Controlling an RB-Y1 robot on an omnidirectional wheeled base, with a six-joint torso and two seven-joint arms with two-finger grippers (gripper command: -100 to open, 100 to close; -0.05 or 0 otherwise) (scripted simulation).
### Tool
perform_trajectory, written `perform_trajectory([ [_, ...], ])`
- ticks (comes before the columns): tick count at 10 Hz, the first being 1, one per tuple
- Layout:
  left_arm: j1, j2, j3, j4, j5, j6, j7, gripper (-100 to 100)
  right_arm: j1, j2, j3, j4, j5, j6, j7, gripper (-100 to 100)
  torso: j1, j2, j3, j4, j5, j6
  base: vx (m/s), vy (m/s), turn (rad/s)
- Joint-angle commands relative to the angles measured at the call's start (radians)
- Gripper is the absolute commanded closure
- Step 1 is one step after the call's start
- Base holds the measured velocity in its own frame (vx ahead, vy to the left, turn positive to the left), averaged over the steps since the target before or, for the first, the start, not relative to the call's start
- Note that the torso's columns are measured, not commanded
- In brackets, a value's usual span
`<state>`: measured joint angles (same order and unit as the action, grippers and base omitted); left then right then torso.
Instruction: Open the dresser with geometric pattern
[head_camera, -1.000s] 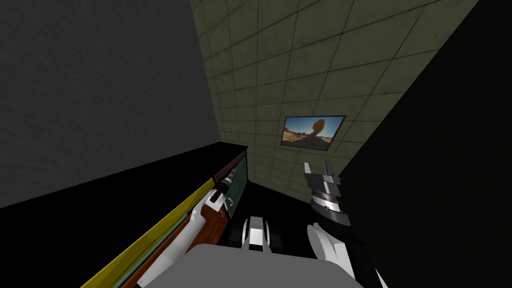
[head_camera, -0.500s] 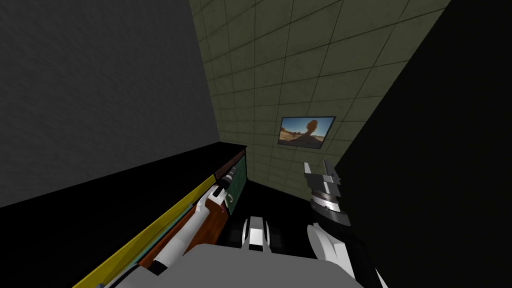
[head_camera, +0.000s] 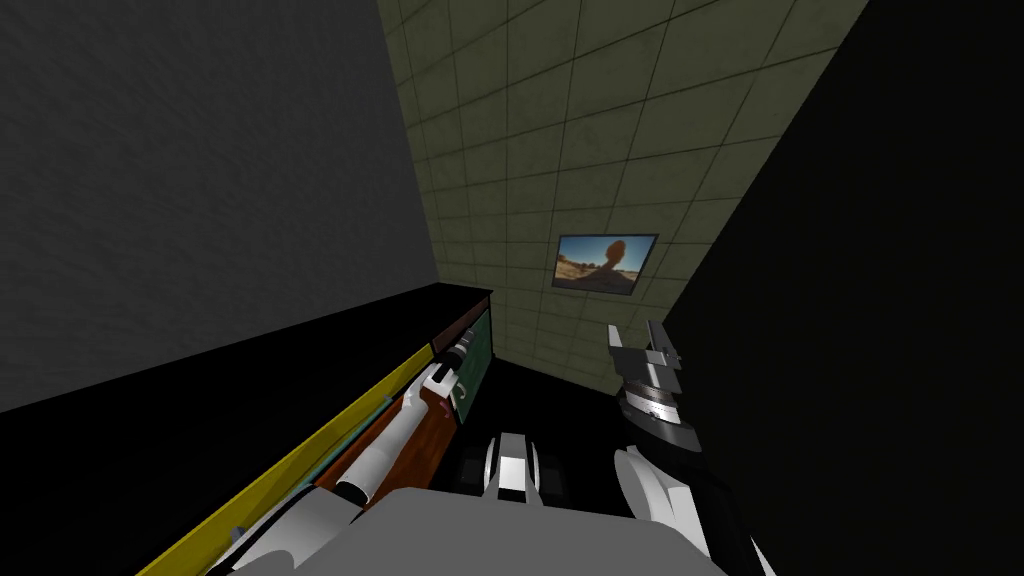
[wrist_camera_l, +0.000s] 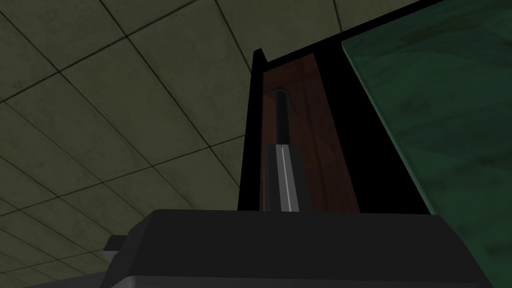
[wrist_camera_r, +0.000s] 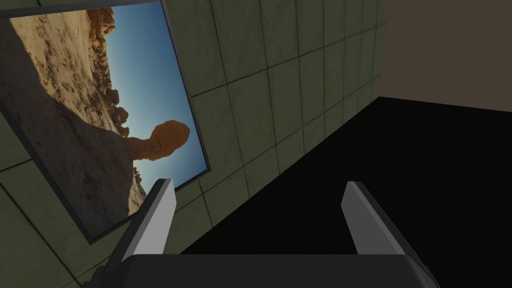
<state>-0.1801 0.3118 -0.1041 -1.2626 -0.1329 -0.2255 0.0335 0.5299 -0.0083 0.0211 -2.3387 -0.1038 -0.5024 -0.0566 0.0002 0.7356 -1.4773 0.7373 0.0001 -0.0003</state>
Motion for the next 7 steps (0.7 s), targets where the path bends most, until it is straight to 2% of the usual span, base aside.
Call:
perform_trajectory([
  [1, -0.054, 0.000, 0.023, 0.075, 0.014, -0.029, -0.005, 100, 0.000, 0.000, 0.000, 0.000, 0.000, 0.000, 0.000, 0, 0.001, -0.001, -0.001, 0.000, 0.000, 0.000, -0.108, -0.027, -0.105],
  [3, -0.107, 0.000, 0.023, 0.126, 0.014, -0.029, -0.005, 100, 0.000, 0.000, 0.000, 0.000, 0.000, 0.000, 0.000, 0, -0.001, 0.007, 0.004, 0.002, 0.000, 0.000, -0.102, -0.017, -0.037],
  [5, -0.112, 0.000, 0.023, 0.175, 0.014, -0.029, -0.005, 100, 0.000, 0.000, 0.000, 0.000, 0.000, 0.000, 0.000, 0, 0.001, -0.001, -0.001, 0.000, 0.000, 0.000, -0.005, -0.005, 0.004],
  [6, -0.165, -0.007, 0.047, 0.213, 0.024, -0.059, -0.014, 100, 0.000, 0.000, 0.000, 0.000, 0.000, 0.000, 0.000, 0, 0.001, -0.002, -0.002, -0.001, 0.000, 0.000, -0.098, -0.028, -0.122],
  [7, -0.189, -0.007, 0.047, 0.232, 0.024, -0.059, -0.014, 100, 0.000, 0.000, 0.000, 0.000, 0.000, 0.000, 0.000, 0, -0.002, 0.005, 0.002, 0.001, 0.000, 0.001, -0.135, -0.045, -0.069],
])
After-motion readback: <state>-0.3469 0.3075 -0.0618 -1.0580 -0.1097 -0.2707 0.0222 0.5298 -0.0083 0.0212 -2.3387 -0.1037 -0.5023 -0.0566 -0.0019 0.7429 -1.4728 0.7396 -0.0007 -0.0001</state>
